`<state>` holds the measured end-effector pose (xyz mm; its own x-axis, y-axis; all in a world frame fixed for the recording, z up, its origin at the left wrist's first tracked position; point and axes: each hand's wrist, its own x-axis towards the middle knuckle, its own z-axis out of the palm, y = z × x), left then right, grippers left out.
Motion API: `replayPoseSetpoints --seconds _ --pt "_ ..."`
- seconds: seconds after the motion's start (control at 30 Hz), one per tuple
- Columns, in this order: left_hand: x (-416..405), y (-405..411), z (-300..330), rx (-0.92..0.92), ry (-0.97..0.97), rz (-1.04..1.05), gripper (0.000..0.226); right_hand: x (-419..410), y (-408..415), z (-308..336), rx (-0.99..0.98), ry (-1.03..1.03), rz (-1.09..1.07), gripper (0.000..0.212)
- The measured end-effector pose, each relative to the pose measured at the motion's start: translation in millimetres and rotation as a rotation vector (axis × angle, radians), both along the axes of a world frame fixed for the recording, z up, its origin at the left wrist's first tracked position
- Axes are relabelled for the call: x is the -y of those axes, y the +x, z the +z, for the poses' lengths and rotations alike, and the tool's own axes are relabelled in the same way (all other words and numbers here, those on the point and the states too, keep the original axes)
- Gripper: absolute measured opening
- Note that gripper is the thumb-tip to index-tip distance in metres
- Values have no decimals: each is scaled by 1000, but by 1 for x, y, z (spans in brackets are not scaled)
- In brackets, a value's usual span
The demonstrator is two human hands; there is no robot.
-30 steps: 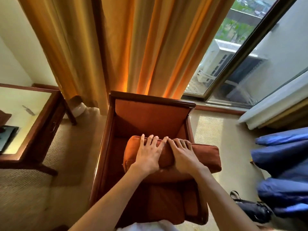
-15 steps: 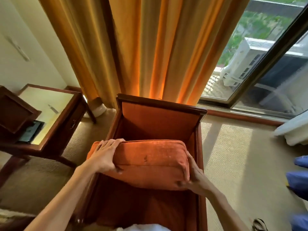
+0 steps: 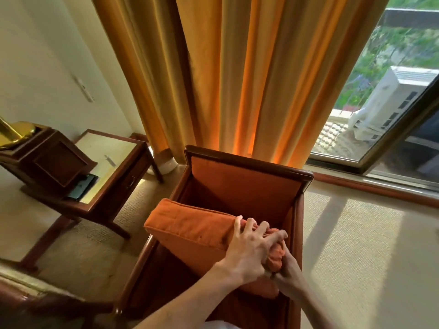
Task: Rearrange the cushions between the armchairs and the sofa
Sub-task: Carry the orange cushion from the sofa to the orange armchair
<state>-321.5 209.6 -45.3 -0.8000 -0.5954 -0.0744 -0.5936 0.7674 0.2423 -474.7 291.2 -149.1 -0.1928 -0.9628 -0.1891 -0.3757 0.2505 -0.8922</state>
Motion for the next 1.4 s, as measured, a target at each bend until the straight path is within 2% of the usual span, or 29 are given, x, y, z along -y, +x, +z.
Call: replayPoseSetpoints --seconds 0.13,0.27,0.37,0.43,0.5,0.6,0.73,0.8,0.9,1.03,1.2,1.3,1.4 --pt "29 29 43 -197 65 33 90 19 20 59 -131 -54 25 88" --pt "64 122 92 -402 236 48 91 43 87 138 -452 -229 50 67" --pt "93 203 91 -553 391 202 97 76 143 157 -548 -325 112 81" --pt "113 250 62 -560 461 343 101 100 176 128 -606 -235 213 86" --pt "124 276 28 -526 536 403 103 115 191 86 -668 -46 326 104" --pt "135 261 -2 -499 511 297 90 113 167 48 -699 113 245 118" --pt "154 214 1 -482 510 204 78 53 82 13 -704 359 150 130" --pt "164 210 -1 -436 533 209 79 23 48 -8 -655 495 103 135" --pt "161 204 8 -197 488 177 88 12 37 -27 -614 539 90 135" --pt "111 146 28 348 -23 218 110 23 50 -39 -629 504 26 126" --pt "59 75 -6 618 -186 45 124 8 27 -60 -591 454 40 127" --pt "61 66 -18 577 -262 107 109 -5 5 -75 -557 523 -5 129" --pt "61 67 -20 473 -262 162 88 -6 -4 -79 -533 487 -30 101"
